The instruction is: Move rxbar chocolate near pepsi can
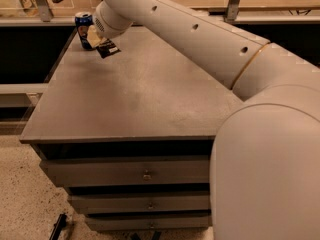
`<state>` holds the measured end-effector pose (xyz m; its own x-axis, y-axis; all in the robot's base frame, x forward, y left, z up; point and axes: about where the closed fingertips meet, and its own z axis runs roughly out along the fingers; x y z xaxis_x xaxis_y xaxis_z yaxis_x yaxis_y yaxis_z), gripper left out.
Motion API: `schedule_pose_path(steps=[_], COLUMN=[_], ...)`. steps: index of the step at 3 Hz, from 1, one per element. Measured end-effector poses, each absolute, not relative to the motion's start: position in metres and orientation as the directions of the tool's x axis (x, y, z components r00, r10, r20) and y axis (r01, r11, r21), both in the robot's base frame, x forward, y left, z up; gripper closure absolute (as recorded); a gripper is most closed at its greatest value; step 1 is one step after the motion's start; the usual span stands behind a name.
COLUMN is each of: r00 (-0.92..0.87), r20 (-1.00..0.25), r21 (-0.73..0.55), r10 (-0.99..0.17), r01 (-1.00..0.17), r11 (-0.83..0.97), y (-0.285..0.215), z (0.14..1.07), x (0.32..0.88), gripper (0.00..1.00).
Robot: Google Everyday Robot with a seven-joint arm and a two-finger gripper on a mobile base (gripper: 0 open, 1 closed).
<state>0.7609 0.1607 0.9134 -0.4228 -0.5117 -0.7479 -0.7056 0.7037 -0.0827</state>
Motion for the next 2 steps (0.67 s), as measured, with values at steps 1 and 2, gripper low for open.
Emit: schedule_pose_path(steps=[1, 2], r00=[-0.399, -0.381], r20=[-0.74, -0.732], r21=[-0.096, -0.114], r10=[-0.541, -0.565], r01=[-0.733, -0.748], r11=[0.673, 0.653], y=[0.171, 0.173], z=[0.91, 0.908], x=[0.775, 0.787], gripper=[1.0, 1.0])
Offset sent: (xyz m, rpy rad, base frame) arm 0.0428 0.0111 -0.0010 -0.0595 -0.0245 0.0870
